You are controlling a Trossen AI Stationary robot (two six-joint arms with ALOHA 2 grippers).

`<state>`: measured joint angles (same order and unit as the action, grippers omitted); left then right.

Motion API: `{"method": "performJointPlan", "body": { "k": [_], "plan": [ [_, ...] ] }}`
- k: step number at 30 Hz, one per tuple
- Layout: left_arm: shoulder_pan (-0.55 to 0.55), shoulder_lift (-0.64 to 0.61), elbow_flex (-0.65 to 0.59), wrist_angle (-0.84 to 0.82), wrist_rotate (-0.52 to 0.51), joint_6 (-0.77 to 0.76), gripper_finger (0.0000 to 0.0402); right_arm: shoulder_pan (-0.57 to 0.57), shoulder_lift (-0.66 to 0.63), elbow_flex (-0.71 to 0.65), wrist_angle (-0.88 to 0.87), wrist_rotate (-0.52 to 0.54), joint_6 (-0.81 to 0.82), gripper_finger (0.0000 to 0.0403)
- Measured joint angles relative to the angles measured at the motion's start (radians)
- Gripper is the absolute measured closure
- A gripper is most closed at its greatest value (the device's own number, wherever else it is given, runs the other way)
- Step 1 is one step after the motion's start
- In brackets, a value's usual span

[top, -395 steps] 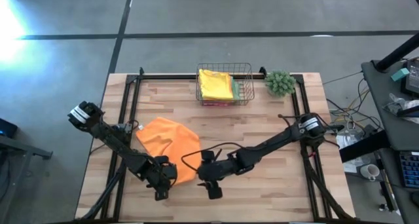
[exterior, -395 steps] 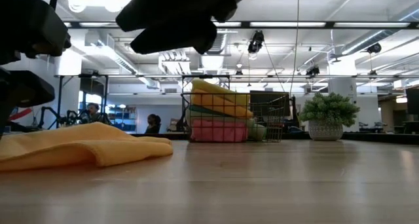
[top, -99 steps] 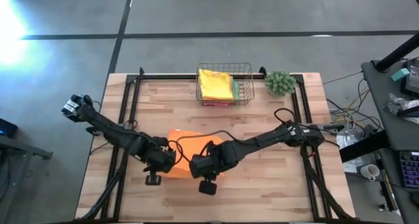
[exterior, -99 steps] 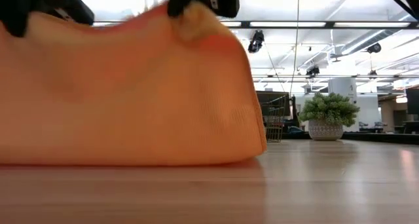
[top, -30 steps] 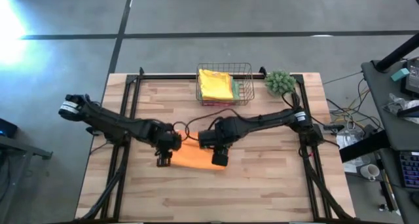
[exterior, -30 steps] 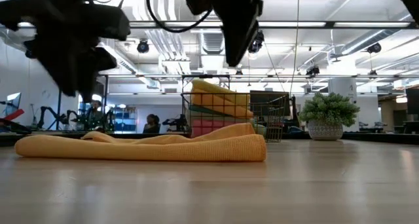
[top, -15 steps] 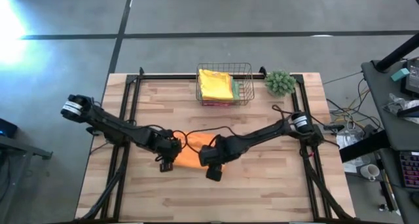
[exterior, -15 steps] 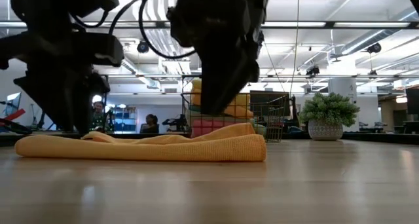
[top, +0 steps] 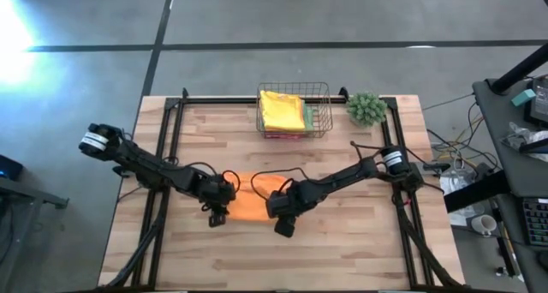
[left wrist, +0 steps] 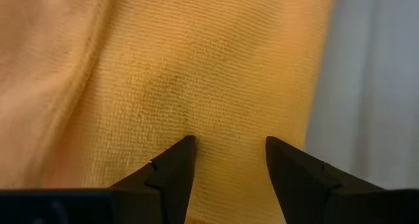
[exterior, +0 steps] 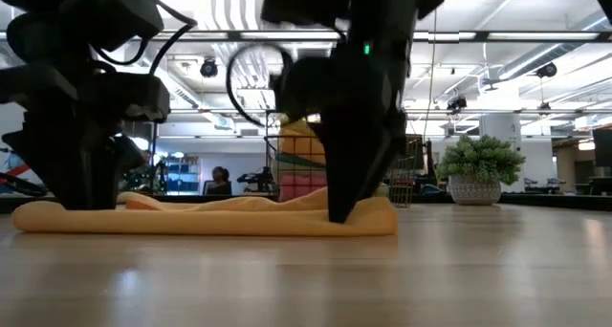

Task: Fold microfiber towels
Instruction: Fold the orange microfiber cloth

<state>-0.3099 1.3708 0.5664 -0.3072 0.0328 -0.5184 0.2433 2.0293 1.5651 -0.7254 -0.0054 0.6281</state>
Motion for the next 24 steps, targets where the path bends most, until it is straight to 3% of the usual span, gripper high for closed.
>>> {"method": "performJointPlan", "body": {
  "k": [6, 13, 20, 24],
  "plan": [
    [-0.002, 0.002, -0.019, 0.116, 0.093, -0.027, 0.0228, -0.073, -0.002, -0.044, -0.001, -0.002, -0.022, 0.0264],
    [-0.002, 0.002, -0.019, 0.228, 0.148, -0.029, 0.0228, -0.168, -0.010, -0.047, -0.063, 0.004, -0.157, 0.0264],
    [-0.001, 0.002, -0.018, 0.228, 0.151, -0.029, 0.0228, -0.222, -0.064, -0.050, -0.151, 0.007, -0.342, 0.0264],
    [-0.001, -0.004, -0.018, 0.213, 0.149, -0.029, 0.0228, -0.215, -0.150, -0.050, -0.193, -0.002, -0.370, 0.0264]
  ]
}}
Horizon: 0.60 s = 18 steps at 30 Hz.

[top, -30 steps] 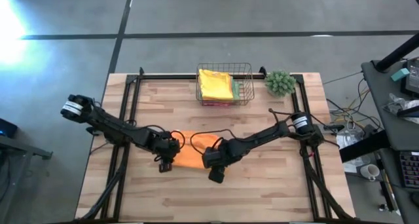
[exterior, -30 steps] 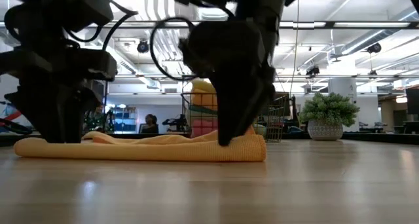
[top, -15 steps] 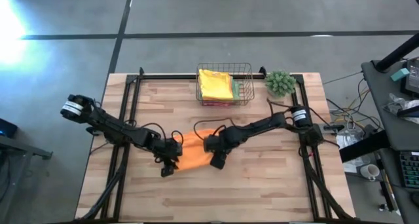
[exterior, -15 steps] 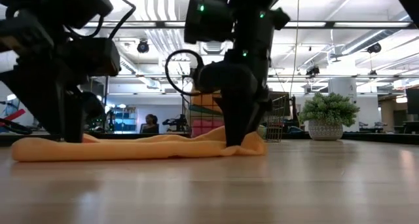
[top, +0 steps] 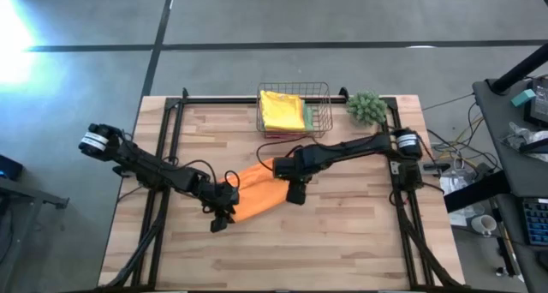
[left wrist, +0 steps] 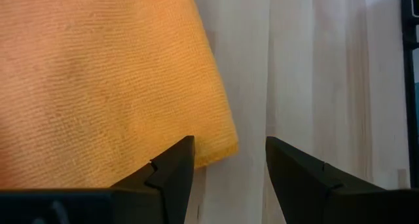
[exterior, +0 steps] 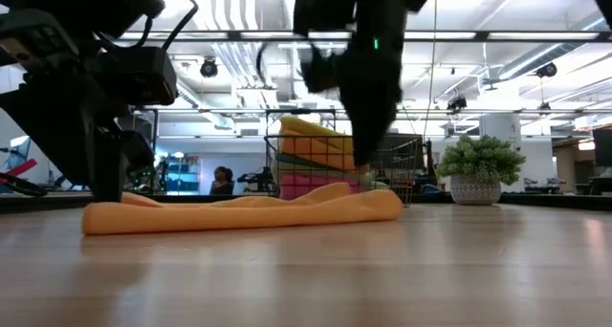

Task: Fold microfiber towels
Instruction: Fold the orange microfiber cloth

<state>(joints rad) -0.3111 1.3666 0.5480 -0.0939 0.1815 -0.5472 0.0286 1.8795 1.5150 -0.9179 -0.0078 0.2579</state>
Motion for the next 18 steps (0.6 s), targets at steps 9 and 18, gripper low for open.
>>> {"method": "performJointPlan", "body": {
  "k": [9, 18],
  "plan": [
    [-0.004, -0.077, 0.047, -0.281, -0.065, 0.010, 0.0228, 0.084, -0.089, 0.000, 0.386, 0.001, 0.140, 0.0264],
    [-0.026, -0.325, 0.046, -0.613, -0.210, -0.022, 0.0228, 0.155, 0.061, -0.002, 0.853, 0.065, 0.265, 0.0264]
  ]
}}
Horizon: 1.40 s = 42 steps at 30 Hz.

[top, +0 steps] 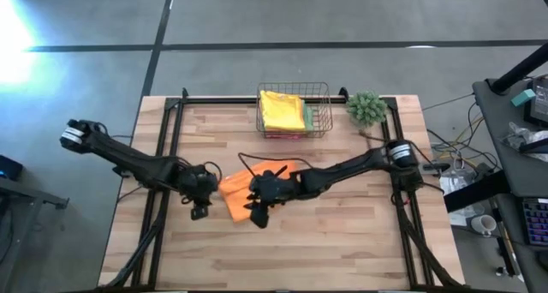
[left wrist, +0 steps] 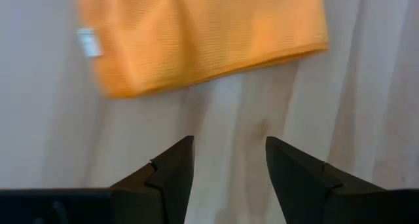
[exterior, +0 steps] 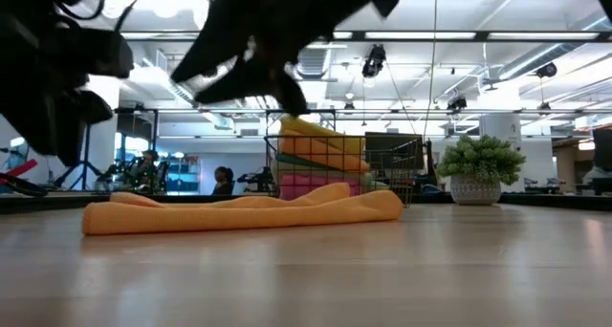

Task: Fold microfiber towels
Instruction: Fold the orange microfiber cloth

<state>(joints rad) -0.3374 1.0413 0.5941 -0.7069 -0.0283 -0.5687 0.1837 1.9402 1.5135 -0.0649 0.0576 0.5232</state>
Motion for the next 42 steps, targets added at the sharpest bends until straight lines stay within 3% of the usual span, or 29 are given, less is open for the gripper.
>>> {"method": "performJointPlan", "body": {
  "k": [5, 10, 21, 27, 35, 39, 42],
  "plan": [
    [0.000, -0.110, 0.000, -0.071, -0.046, -0.003, 0.0228, 0.012, 0.115, 0.040, 0.044, 0.006, 0.059, 0.0264],
    [0.000, -0.151, -0.004, -0.071, -0.083, -0.003, 0.0228, 0.014, 0.231, 0.166, 0.024, -0.032, 0.056, 0.0264],
    [0.000, -0.089, -0.012, -0.071, -0.086, -0.003, 0.0228, 0.024, 0.446, 0.532, -0.387, -0.073, 0.037, 0.0264],
    [0.000, -0.045, -0.012, -0.070, -0.086, 0.007, 0.0228, 0.063, 0.458, 0.613, -0.548, -0.122, 0.045, 0.0264],
    [0.000, -0.005, -0.012, -0.069, -0.086, 0.026, 0.0228, 0.130, 0.452, 0.625, -0.701, -0.145, 0.069, 0.0264],
    [0.000, 0.003, -0.012, -0.069, -0.086, 0.029, 0.0228, 0.155, 0.448, 0.625, -0.681, -0.131, 0.053, 0.0264],
    [0.000, 0.004, -0.012, -0.068, -0.086, 0.028, 0.0228, 0.163, 0.442, 0.646, -0.656, -0.064, 0.033, 0.0264]
  ]
}}
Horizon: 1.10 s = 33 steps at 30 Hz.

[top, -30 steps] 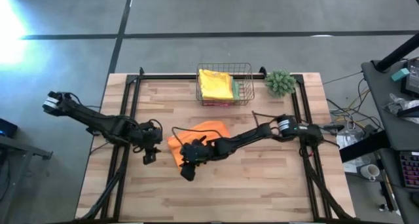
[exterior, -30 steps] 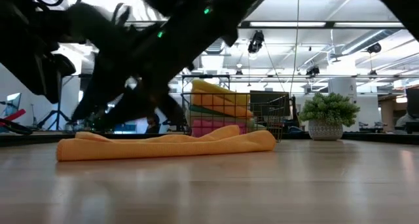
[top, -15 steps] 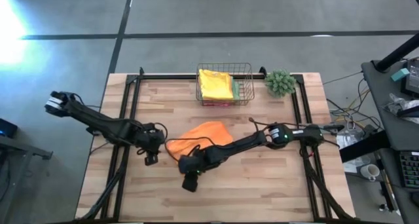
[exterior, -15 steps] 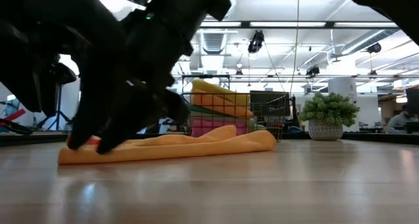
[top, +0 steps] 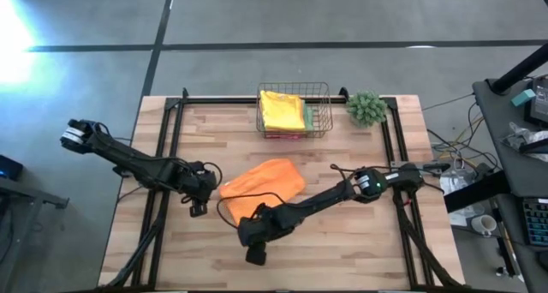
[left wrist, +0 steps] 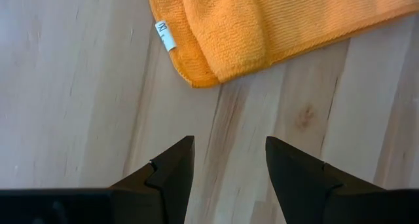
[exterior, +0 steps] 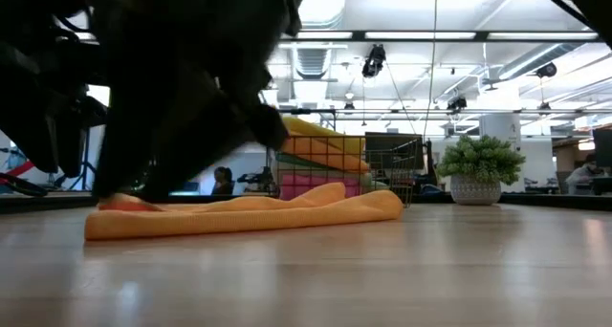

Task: Fold microfiber towels
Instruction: Fold the orange microfiber cloth

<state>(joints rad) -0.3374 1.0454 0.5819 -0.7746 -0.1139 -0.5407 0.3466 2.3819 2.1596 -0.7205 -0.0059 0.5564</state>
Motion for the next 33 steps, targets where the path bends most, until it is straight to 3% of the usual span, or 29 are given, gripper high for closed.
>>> {"method": "performJointPlan", "body": {
  "k": [7, 18, 33],
  "plan": [
    [0.000, 0.000, 0.000, 0.004, 0.000, -0.003, 0.0228, -0.036, -0.008, 0.029, 0.005, 0.137, -0.063, 0.0264],
    [-0.002, 0.000, 0.000, 0.001, 0.001, -0.003, 0.0228, -0.105, 0.021, 0.024, 0.091, 0.138, -0.052, 0.0264],
    [-0.003, 0.000, 0.000, -0.021, 0.002, -0.003, 0.0228, -0.059, 0.040, -0.024, -0.001, 0.122, 0.035, 0.0264]
  ]
}}
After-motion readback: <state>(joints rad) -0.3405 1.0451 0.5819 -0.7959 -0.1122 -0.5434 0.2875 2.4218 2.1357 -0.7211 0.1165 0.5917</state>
